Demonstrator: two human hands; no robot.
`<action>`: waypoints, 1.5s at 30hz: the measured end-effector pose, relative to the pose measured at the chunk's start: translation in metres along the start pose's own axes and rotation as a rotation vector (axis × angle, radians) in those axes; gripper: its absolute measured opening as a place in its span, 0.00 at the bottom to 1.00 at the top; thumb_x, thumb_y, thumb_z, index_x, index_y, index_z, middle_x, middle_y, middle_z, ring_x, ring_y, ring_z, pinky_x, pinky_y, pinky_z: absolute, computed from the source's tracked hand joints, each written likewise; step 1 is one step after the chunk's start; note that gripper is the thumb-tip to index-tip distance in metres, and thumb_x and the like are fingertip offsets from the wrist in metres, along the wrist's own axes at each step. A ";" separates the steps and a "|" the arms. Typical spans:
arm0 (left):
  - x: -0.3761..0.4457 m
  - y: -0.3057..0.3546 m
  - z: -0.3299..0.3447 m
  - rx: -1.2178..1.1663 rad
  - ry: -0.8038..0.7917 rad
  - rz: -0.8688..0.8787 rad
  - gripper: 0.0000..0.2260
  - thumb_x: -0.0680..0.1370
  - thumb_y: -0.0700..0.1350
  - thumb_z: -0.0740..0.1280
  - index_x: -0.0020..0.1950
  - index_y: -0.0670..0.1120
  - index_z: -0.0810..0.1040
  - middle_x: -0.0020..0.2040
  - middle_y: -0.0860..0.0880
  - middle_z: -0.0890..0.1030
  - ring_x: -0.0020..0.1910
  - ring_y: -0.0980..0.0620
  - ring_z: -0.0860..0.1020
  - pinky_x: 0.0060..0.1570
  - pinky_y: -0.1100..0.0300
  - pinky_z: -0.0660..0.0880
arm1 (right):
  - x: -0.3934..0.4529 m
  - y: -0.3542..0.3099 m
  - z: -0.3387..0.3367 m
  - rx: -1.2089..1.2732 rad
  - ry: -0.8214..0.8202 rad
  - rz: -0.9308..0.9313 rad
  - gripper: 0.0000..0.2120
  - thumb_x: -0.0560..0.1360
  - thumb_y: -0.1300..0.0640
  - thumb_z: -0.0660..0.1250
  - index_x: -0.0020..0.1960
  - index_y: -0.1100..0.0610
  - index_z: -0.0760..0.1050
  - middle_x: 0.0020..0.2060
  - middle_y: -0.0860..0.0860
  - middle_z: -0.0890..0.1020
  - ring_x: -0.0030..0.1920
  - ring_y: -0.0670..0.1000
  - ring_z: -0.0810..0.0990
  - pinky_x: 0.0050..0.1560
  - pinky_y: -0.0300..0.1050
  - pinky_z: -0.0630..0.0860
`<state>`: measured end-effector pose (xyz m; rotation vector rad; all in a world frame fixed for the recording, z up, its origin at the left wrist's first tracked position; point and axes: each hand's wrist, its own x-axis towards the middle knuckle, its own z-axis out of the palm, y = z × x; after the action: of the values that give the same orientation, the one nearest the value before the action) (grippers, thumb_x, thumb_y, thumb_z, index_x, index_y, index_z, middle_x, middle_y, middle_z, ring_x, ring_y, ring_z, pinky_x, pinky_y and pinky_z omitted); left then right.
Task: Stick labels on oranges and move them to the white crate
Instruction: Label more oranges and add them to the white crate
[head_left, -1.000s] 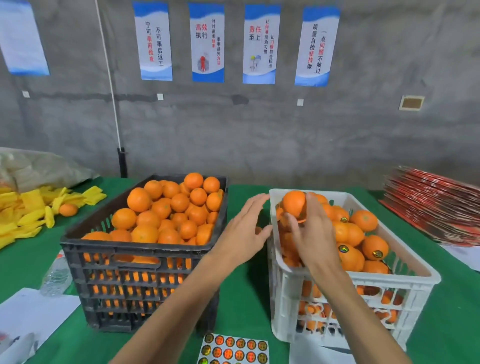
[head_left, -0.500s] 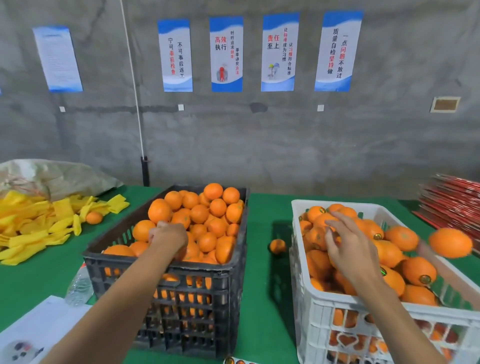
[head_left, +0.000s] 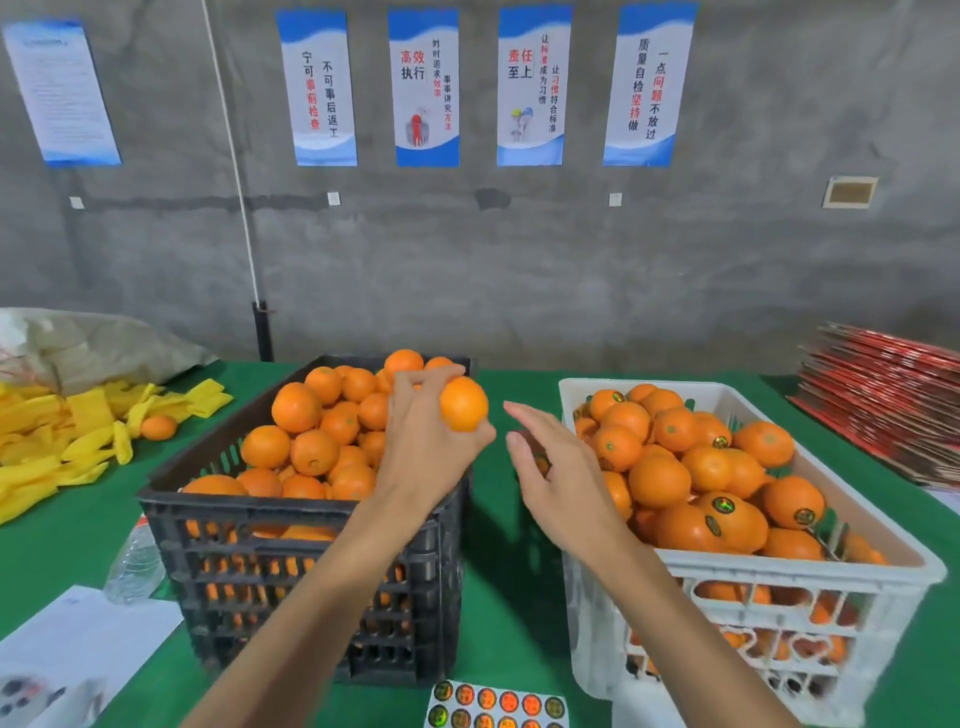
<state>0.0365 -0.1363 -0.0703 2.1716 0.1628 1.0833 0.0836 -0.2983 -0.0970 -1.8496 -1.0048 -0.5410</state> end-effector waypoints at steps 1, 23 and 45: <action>-0.010 0.008 0.005 -0.015 0.034 0.048 0.29 0.68 0.45 0.78 0.68 0.51 0.76 0.62 0.47 0.70 0.64 0.47 0.72 0.65 0.55 0.70 | -0.007 -0.003 0.002 0.038 0.022 0.026 0.17 0.85 0.57 0.60 0.73 0.55 0.73 0.69 0.48 0.77 0.69 0.44 0.74 0.70 0.47 0.71; -0.255 -0.107 0.091 -0.040 -0.219 -0.251 0.28 0.77 0.47 0.75 0.73 0.52 0.66 0.69 0.55 0.64 0.64 0.53 0.71 0.60 0.52 0.78 | -0.241 0.086 0.036 -0.324 -0.676 0.281 0.28 0.82 0.38 0.59 0.75 0.53 0.71 0.75 0.47 0.69 0.73 0.47 0.66 0.74 0.44 0.65; -0.258 -0.112 0.087 -0.143 -0.215 -0.224 0.28 0.77 0.47 0.74 0.73 0.55 0.66 0.69 0.57 0.64 0.64 0.56 0.72 0.56 0.63 0.76 | -0.224 0.080 0.043 -0.447 -0.621 0.115 0.22 0.83 0.44 0.58 0.60 0.57 0.84 0.58 0.48 0.80 0.58 0.48 0.75 0.54 0.46 0.75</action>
<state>-0.0438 -0.1999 -0.3459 2.0676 0.2176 0.7101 0.0201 -0.3707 -0.3187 -2.5459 -1.2306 -0.1114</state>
